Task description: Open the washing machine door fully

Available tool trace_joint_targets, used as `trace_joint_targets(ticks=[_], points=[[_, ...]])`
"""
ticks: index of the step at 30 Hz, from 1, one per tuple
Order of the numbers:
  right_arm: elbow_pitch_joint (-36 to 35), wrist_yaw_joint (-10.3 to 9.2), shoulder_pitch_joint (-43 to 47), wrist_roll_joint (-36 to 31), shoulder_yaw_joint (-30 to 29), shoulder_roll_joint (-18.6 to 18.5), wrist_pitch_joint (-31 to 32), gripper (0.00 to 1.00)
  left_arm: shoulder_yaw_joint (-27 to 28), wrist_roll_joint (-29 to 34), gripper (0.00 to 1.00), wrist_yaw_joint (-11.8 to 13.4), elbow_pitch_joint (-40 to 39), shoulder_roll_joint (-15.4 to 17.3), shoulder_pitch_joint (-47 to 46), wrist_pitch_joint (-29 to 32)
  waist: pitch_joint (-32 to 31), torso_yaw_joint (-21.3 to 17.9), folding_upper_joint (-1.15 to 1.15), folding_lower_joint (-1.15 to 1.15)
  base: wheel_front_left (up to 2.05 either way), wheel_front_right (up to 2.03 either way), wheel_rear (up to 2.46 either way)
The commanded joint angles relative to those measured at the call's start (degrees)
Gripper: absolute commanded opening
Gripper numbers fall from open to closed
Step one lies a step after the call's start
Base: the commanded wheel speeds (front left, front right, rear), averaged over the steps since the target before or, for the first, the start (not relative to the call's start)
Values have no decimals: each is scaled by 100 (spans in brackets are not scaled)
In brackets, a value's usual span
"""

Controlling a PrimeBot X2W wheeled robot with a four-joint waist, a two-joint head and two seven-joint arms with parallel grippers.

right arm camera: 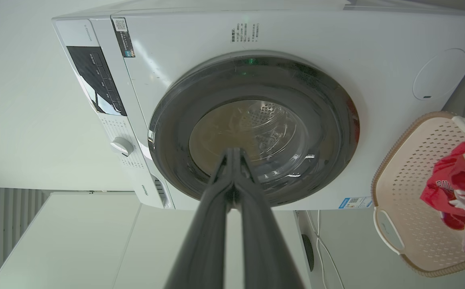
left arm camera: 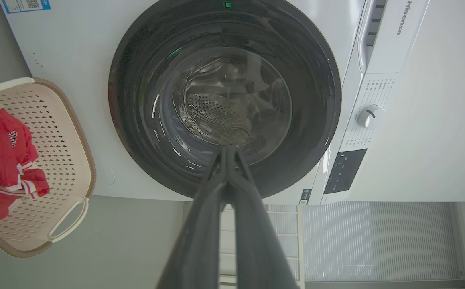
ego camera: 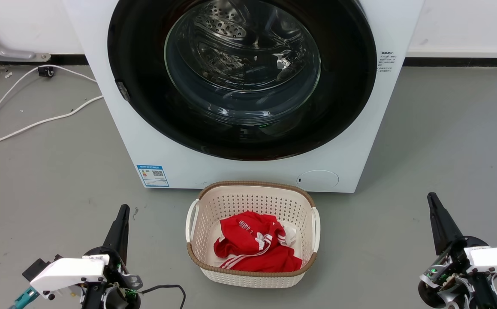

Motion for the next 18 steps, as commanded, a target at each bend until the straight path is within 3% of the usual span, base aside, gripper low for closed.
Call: trace_joint_targets(ticks=[1,7,8,18], points=[[9,0,-69,-49,-9,18,16,0,17,9,0,-18,5,-7,-59,30,0,0,0,0,0,0,0],[9,0,-69,-42,-12,20,19,0,21,13,0,-19,5,-10,-60,21,0,0,0,0,0,0,0],[9,0,-70,-42,-12,20,19,100,22,14,100,-19,5,-11,-60,22,0,0,0,0,0,0,0],[-114,0,120,-153,163,9,-236,100,-222,132,100,4,-99,-15,51,-215,-6,-12,0,0,0,0,0]])
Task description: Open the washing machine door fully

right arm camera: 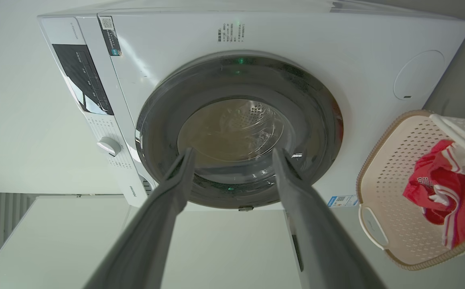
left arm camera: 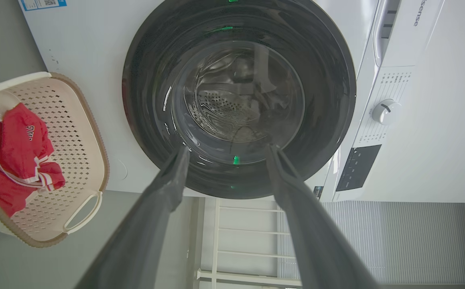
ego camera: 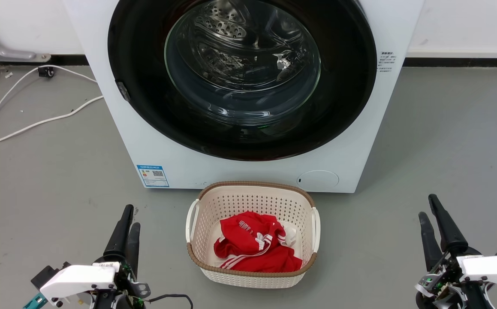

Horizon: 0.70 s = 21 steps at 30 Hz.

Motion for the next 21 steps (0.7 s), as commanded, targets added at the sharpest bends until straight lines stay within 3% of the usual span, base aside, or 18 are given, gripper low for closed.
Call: trace_joint_targets(ticks=[1,7,21], points=[[-169,1,-60,-114,26,-17,-75,100,-47,97,100,-4,-162,23,-109,-74,-2,-4,0,0,0,0,0],[-386,1,-41,-628,21,-15,-237,100,-39,618,100,-6,-365,22,-107,-236,-5,-26,0,0,0,0,0],[-903,1,58,-2838,146,-12,-572,100,-47,2433,100,-9,-961,20,-70,-572,-8,-59,0,0,0,0,0]])
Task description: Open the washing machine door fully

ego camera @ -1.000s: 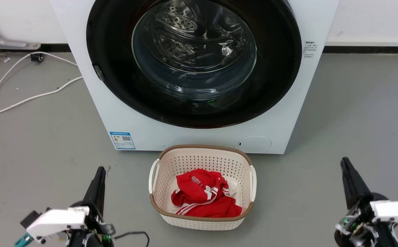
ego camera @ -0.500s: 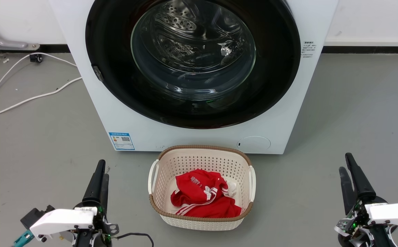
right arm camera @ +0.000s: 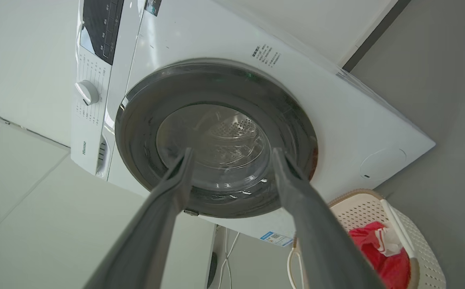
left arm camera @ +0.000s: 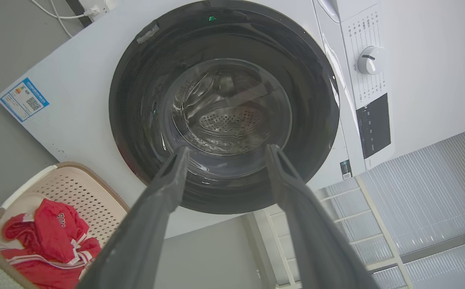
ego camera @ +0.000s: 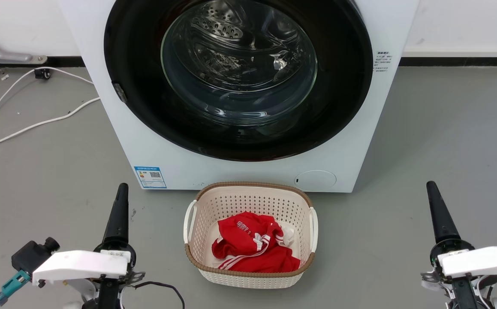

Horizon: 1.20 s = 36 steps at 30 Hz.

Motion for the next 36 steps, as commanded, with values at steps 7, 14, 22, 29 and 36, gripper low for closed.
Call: trace_joint_targets(ticks=[7,14,22,29,36], points=[[-244,1,20,-1279,120,-13,-197,100,-137,1098,100,48,-276,19,-10,-200,-9,-22,0,0,0,0,0],[-277,1,95,-2133,190,-11,-337,100,-248,1853,100,152,-316,18,14,-338,-18,-39,0,0,0,0,0],[-291,1,140,-2858,226,-9,-403,100,-338,2679,100,237,-302,17,74,-484,-40,-64,0,0,0,0,0],[-327,1,187,-3348,266,-8,-452,100,-393,3193,100,285,-258,16,107,-588,-56,-76,0,0,0,0,0],[-385,1,233,-3918,295,-6,-506,100,-465,3781,100,357,-233,57,136,-705,-82,-84,0,0,0,0,0]])
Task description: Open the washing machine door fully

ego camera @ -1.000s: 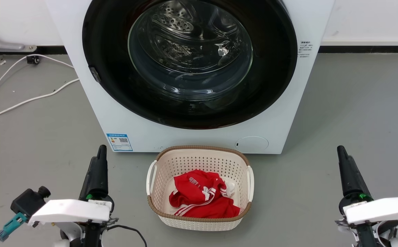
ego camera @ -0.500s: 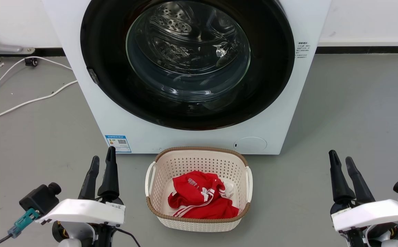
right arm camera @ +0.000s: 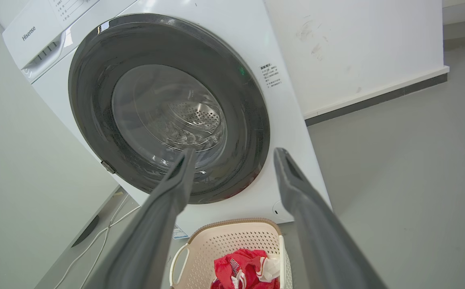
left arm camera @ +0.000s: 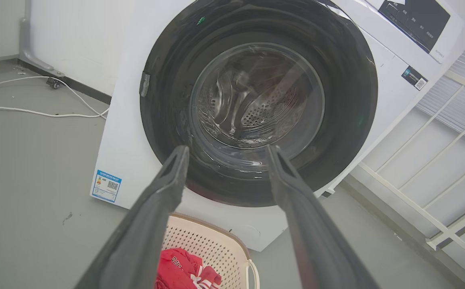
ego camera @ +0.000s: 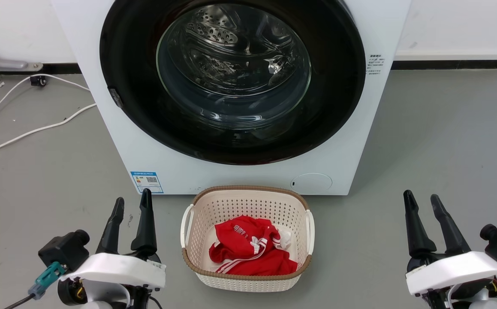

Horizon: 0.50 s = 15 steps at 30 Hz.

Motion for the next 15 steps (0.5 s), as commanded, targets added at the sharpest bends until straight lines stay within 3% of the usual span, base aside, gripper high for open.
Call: trace_joint_targets(ticks=[1,15], points=[[-91,0,4,-184,6,-6,-35,100,-24,181,100,36,-58,45,-12,-63,-3,-3,0,0,0,0,0],[-166,0,36,-1095,55,-2,-107,100,-115,1065,100,236,-50,102,21,-267,1,-25,0,0,0,0,0]])
